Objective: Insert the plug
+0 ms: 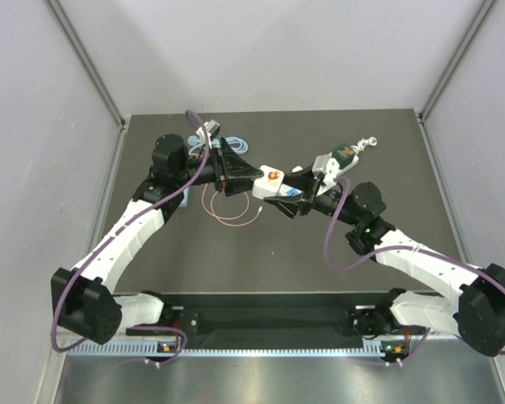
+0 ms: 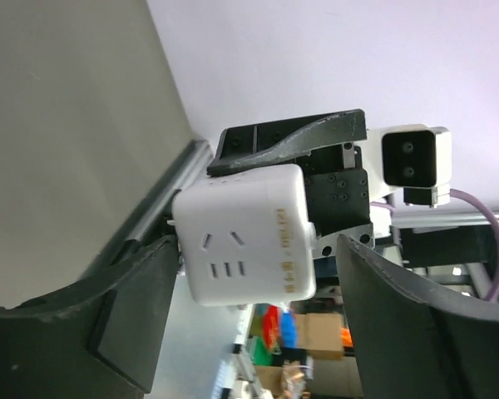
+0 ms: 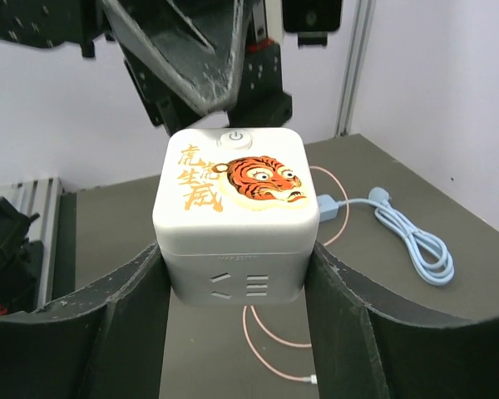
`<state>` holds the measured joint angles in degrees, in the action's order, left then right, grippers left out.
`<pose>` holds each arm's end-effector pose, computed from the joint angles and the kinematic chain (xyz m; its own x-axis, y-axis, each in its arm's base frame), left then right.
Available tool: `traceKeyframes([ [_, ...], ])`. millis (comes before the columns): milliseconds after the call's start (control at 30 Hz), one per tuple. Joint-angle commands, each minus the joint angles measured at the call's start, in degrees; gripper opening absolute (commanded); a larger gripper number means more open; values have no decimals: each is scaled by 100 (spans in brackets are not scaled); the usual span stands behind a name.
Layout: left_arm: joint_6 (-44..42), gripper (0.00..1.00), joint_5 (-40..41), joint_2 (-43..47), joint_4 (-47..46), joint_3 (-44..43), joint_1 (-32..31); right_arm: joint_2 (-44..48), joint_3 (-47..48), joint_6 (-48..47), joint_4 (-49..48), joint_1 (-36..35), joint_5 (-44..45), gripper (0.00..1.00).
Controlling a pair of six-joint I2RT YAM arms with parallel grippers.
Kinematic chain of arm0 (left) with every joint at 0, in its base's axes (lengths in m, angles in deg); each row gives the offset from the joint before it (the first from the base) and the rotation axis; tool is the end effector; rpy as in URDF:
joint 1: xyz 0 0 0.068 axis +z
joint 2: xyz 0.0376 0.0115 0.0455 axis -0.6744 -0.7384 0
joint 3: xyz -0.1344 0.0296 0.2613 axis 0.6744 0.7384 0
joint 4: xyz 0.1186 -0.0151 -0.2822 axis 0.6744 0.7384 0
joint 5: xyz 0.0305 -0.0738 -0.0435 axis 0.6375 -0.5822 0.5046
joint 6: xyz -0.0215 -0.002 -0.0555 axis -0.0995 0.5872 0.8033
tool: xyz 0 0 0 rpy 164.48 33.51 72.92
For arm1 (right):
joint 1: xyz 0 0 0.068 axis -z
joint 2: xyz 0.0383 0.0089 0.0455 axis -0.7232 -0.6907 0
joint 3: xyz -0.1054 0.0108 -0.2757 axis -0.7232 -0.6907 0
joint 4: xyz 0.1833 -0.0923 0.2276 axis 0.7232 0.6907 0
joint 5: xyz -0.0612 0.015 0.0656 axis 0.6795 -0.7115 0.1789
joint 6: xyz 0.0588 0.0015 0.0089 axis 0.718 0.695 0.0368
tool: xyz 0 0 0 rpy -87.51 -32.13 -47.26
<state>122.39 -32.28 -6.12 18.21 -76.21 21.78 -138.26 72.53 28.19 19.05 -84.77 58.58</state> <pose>0.2935 -0.1481 0.3682 -0.9355 -0.2344 -0.2644 0.2353 0.1449 -0.9611 0.2151 0.1980 0.3202 0.1076 0.2086 -0.9721 -0.9290 0.3693 -0.0236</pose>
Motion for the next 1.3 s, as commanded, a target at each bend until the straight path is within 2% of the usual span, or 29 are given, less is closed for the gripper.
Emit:
traceKeyframes([
  [0,-1055,81,263,295,1064,-434,6,232,381,-423,232,31,-104,0],
  [33,-1255,87,263,286,1195,-530,6,241,407,-502,381,31,-113,0],
  [100,-1790,89,604,190,1948,-820,5,259,486,-791,821,31,-96,0],
  [133,-2498,89,788,137,2883,-1230,-3,250,513,-880,961,31,-87,0],
  [200,-3222,88,1639,-30,3741,-1672,-30,242,583,-1056,1330,23,-43,0],
  [233,-3800,87,1921,-100,4519,-2100,-38,224,618,-1109,1436,31,-43,0],
  [267,-4015,86,2385,-231,4771,-2296,-56,207,688,-1197,1655,31,-52,0],
  [333,-4480,83,2792,-372,5220,-2804,-214,145,741,-1224,1771,31,-78,0],
  [467,-4808,75,3356,-864,6116,-3518,-565,66,741,-1189,1763,14,-26,0],
  [767,-4667,74,3330,-1295,6030,-4003,-1233,-198,785,-1224,1762,-65,53,0],
  [1267,-4553,73,3576,-1726,5846,-3924,-1664,-453,961,-1294,1938,-162,115,0],
])
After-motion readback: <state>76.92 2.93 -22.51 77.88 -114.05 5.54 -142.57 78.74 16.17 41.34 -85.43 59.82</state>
